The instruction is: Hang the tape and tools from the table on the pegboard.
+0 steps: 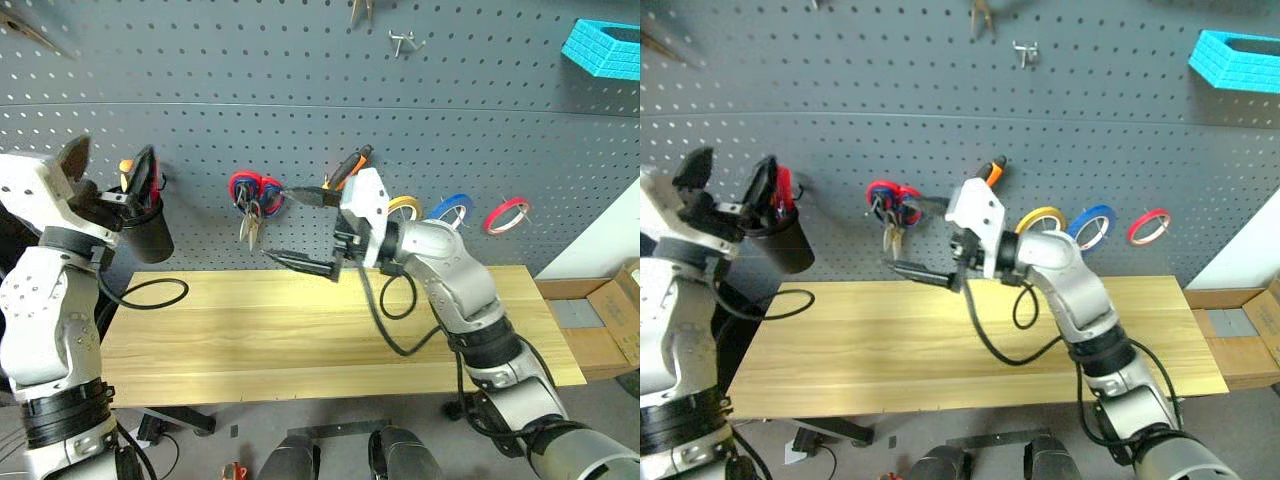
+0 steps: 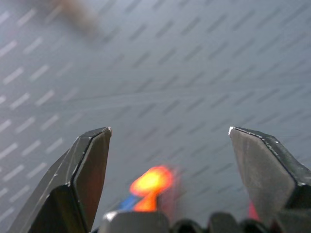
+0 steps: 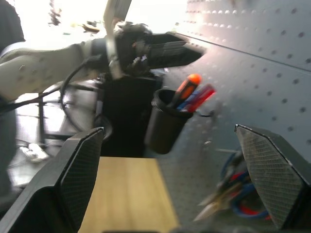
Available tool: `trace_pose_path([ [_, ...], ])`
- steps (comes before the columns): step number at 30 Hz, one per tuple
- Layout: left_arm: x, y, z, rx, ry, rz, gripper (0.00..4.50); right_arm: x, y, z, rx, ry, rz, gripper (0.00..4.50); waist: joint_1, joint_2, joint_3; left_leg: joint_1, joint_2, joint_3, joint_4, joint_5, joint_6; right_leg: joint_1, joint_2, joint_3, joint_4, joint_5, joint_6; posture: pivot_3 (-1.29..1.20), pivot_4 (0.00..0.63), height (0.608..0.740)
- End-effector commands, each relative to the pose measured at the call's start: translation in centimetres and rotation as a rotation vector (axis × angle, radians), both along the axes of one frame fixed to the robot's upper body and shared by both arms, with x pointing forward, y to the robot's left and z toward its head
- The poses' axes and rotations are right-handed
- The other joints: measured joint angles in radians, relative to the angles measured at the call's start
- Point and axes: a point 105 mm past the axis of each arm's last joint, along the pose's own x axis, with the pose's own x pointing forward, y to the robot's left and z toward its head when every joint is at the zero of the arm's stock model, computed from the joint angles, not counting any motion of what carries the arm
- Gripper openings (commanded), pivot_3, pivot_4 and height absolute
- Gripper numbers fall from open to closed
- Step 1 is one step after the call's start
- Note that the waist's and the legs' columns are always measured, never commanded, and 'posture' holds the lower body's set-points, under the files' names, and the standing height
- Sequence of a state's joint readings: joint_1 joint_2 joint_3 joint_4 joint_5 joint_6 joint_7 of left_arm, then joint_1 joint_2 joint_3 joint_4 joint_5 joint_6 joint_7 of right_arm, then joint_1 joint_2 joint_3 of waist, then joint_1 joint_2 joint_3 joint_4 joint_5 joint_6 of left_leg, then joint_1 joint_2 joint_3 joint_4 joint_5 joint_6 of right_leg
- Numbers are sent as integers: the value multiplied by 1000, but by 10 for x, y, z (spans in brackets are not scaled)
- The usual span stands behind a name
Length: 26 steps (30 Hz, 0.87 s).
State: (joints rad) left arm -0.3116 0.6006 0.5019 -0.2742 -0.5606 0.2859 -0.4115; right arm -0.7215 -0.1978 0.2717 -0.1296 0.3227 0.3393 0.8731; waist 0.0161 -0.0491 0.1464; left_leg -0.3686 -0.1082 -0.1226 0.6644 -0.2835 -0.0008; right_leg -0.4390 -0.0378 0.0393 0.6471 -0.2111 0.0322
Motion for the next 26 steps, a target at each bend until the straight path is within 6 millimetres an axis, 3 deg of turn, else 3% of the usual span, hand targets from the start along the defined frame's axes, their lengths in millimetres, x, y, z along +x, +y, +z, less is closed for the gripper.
trace_pose_path([
  [1, -20, -50, -18, 77, 105, -233, 4195, -9, -9, 7, -1, -34, 13, 4500, -9, 3, -1, 1, 0, 0, 0, 0, 0, 0, 0, 1, 0, 0, 0, 38, 103, 740],
  [5, -21, -59, -69, 110, 304, -245, 4195, -6, -16, 2, -5, -4, -32, 4500, -23, 9, -2, 5, 2, 2, -2, 0, 0, 3, 1, 2, 1, 0, 0, 17, 108, 740],
  [7, -15, -56, -97, 139, 395, -184, 4195, 3, -29, -16, -68, 1, -116, 4500, -22, 12, -5, 5, 2, 2, -2, 0, 0, 4, 1, 2, 1, 0, -1, 4, 96, 740],
  [12, -6, -46, -131, 65, 460, -69, 4195, 24, -76, -57, -96, 107, -392, 4500, -13, 15, -9, 8, 2, 1, -1, -1, 1, 11, 0, 1, -2, 0, -1, -36, 86, 740],
  [16, -5, -39, -164, 63, 537, -14, 4195, 38, -127, -109, -126, 228, -690, 4500, -17, 17, -13, 9, 2, 2, 0, -2, 2, 12, 0, 2, -3, 0, -1, -58, 85, 740],
  [21, -2, -31, -190, 57, 569, 38, 4195, 35, -162, -161, -129, 377, -846, 4500, -22, 23, -20, 12, 2, 3, -1, -2, 4, 15, 0, 2, -3, 0, -1, -69, 74, 740],
  [26, 0, -15, -197, 21, 569, 87, 4195, 44, -199, -182, -135, 386, -1021, 4500, -32, 26, -22, 22, 3, 9, -2, -4, 7, 21, 0, 4, -2, 0, 0, -63, 62, 740],
])
